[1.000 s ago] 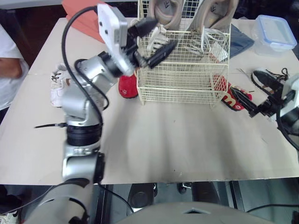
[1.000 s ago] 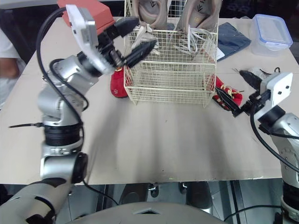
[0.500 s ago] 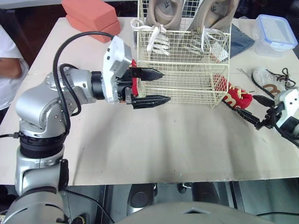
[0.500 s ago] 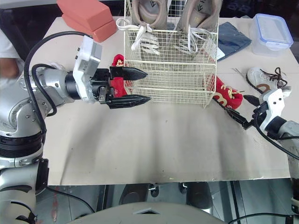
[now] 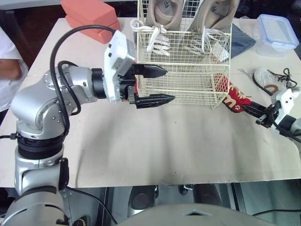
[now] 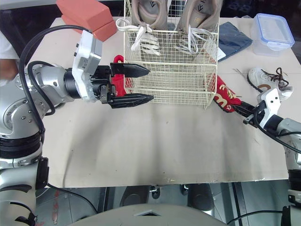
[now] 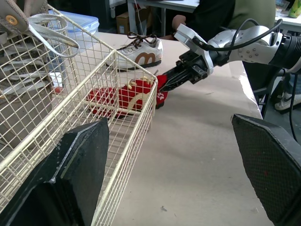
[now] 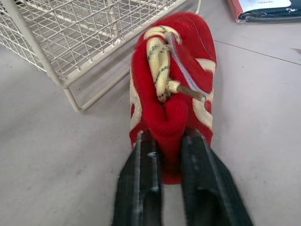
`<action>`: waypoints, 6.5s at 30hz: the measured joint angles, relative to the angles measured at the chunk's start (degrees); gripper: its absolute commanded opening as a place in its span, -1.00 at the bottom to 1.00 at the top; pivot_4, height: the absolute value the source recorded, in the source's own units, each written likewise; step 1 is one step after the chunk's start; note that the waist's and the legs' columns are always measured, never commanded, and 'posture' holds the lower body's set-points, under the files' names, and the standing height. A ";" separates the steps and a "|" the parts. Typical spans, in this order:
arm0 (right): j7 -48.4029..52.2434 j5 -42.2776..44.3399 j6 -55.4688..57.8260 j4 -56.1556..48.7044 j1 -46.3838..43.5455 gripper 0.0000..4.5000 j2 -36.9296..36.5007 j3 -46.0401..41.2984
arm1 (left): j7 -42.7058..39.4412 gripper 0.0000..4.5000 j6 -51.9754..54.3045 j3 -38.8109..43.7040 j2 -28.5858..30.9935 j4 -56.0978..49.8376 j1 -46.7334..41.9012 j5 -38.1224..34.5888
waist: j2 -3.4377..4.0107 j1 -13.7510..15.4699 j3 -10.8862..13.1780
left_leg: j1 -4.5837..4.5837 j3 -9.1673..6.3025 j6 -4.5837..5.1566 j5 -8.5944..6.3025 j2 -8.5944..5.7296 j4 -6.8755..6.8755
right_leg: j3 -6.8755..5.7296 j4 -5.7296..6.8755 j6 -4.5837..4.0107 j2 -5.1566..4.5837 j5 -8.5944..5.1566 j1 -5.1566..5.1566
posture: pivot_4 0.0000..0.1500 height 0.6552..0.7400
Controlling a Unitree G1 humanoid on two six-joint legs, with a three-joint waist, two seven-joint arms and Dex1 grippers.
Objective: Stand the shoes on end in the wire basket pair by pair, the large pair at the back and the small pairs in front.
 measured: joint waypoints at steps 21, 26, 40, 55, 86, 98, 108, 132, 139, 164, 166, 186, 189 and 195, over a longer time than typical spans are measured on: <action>2.13 -14.19 -61.10 -1.49 -6.20 -1.00 -2.59 -4.95 | -9.41 1.00 -9.86 0.30 2.93 9.51 -2.76 5.49 | 0.15 -0.12 0.09 | 0.18 0.21 -0.01 0.01 0.04 -0.03 | 0.20 0.03 0.04 0.05 -0.02 0.01 | 1.00 -0.27; 7.08 -17.71 -71.90 -1.29 -11.26 -1.00 -7.81 5.66 | -11.31 1.00 -13.95 0.32 1.98 12.62 -5.68 6.78 | 0.14 -0.13 0.10 | 0.21 0.27 -0.01 0.01 0.04 -0.01 | 0.24 0.07 0.04 0.05 -0.02 0.00 | 1.00 -0.27; 9.14 -22.40 -80.78 0.82 -28.80 -1.00 -8.00 23.88 | -22.06 0.89 -12.63 -12.88 1.16 13.90 -9.51 12.09 | 0.14 0.11 0.11 | 0.15 0.28 -0.01 0.01 0.04 0.06 | 0.20 0.09 0.02 0.05 -0.01 -0.01 | 1.00 -0.27; 3.96 -26.26 -88.42 4.57 -29.90 -0.66 -8.17 27.39 | -33.71 -0.80 -11.13 -19.46 1.32 21.10 -15.17 17.26 | 0.15 -0.07 0.12 | 0.16 0.30 -0.01 0.01 0.07 0.11 | 0.23 0.13 0.02 0.09 -0.02 -0.03 | 1.00 -0.27; -33.29 47.16 -2.87 -33.17 -7.94 1.00 2.57 13.96 | -3.18 -0.80 -23.73 0.66 -28.91 18.06 1.90 10.71 | 0.16 0.19 0.09 | 0.24 0.13 0.01 -0.01 0.02 0.19 | 0.15 0.23 -0.22 0.02 0.13 0.17 | 1.00 -0.27; -35.40 46.48 4.94 -31.35 -9.19 -0.99 7.09 10.60 | -3.41 -0.80 -28.72 -0.86 -29.18 19.99 2.67 13.53 | 0.17 0.08 0.09 | 0.23 0.16 0.01 -0.01 0.01 -0.03 | 0.15 0.02 -0.22 0.07 0.14 0.16 | 1.00 -0.27; -35.51 42.74 7.69 -31.43 -9.19 -1.00 10.68 9.51 | -3.91 0.42 -17.43 -1.53 -25.19 17.28 3.83 6.97 | 0.17 -0.03 0.09 | 0.23 0.16 0.01 0.00 0.04 -0.07 | 0.18 0.01 -0.21 0.09 0.14 0.12 | 1.00 -0.27; -44.28 13.11 5.54 -27.64 -21.47 -1.00 12.52 8.13 | 11.00 0.97 -12.58 6.17 -11.27 1.59 4.58 7.28 | 0.19 -0.08 0.09 | 0.20 0.19 0.00 0.00 0.05 -0.14 | 0.19 -0.02 -0.21 0.07 0.13 0.05 | 1.00 -0.27; -40.90 2.11 4.58 -26.07 -21.45 -1.00 9.85 8.95 | 12.50 0.97 -4.69 6.59 -6.31 -2.12 5.39 3.33 | 0.20 0.02 0.10 | 0.18 0.18 0.00 0.00 0.05 -0.13 | 0.19 -0.03 -0.20 0.06 0.12 0.04 | 1.00 -0.27; -36.80 -2.01 23.43 -31.00 -18.32 0.05 11.53 11.91 | 16.17 1.00 1.86 6.67 -2.58 -3.83 2.38 -2.30 | 0.12 -0.10 0.05 | 0.19 0.15 -0.01 0.00 0.03 -0.14 | 0.17 -0.05 -0.16 0.07 0.10 0.06 | 1.00 -0.27; -36.09 -2.05 23.43 -30.85 -18.32 0.40 11.47 11.67 | 16.09 1.00 1.68 6.67 -2.35 -3.83 3.08 -2.09 | 0.12 -0.19 0.05 | 0.26 0.18 -0.01 0.00 0.04 -0.14 | 0.21 -0.01 -0.05 0.08 0.03 0.07 | 1.00 -0.27; -15.35 11.62 17.90 -38.90 -15.70 0.97 9.38 9.87 | 9.65 1.00 -16.91 15.18 0.61 33.85 7.41 12.86 | 0.14 0.01 0.10 | 0.18 0.18 -0.01 0.00 0.05 -0.28 | 0.15 -0.08 -0.09 0.09 0.04 -0.03 | 1.00 -0.27; -15.99 11.07 17.38 -39.71 -14.98 0.97 9.97 11.39 | 8.84 1.00 -18.66 14.00 -0.06 39.43 5.40 14.81 | 0.11 0.08 0.09 | 0.04 0.13 -0.01 -0.01 0.04 -0.16 | 0.06 -0.09 -0.16 0.08 0.09 -0.05 | 1.00 -0.27; -18.43 10.75 17.21 -41.45 -11.83 0.97 12.37 14.18 | 6.36 1.00 -24.24 9.35 -1.21 55.91 -0.90 22.11 | 0.07 -0.07 0.08 | -0.13 0.13 -0.01 -0.01 -0.03 -0.14 | -0.10 -0.08 -0.21 0.10 0.13 -0.21 | 1.00 -0.27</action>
